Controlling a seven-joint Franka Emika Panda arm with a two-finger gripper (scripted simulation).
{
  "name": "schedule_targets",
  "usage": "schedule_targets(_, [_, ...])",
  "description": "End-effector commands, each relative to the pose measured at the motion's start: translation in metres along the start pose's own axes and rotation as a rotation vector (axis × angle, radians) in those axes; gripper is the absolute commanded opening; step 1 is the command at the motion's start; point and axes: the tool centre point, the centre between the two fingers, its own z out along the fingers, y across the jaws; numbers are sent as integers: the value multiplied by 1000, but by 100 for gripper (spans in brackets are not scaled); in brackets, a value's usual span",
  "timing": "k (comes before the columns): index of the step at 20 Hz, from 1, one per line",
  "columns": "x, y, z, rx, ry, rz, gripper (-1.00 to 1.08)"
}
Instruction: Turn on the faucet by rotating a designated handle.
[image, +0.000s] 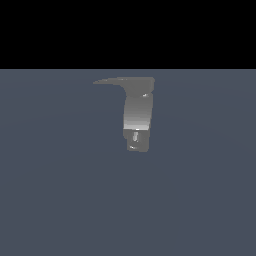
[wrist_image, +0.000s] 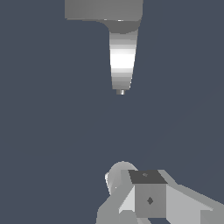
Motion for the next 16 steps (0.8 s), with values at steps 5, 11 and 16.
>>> schedule_targets(5, [7, -16, 9, 1, 3, 70, -100])
schedule_targets(11, [20, -39, 23, 3, 9, 176, -100])
schedule_targets(16, [35, -61, 37, 5, 14, 279, -100])
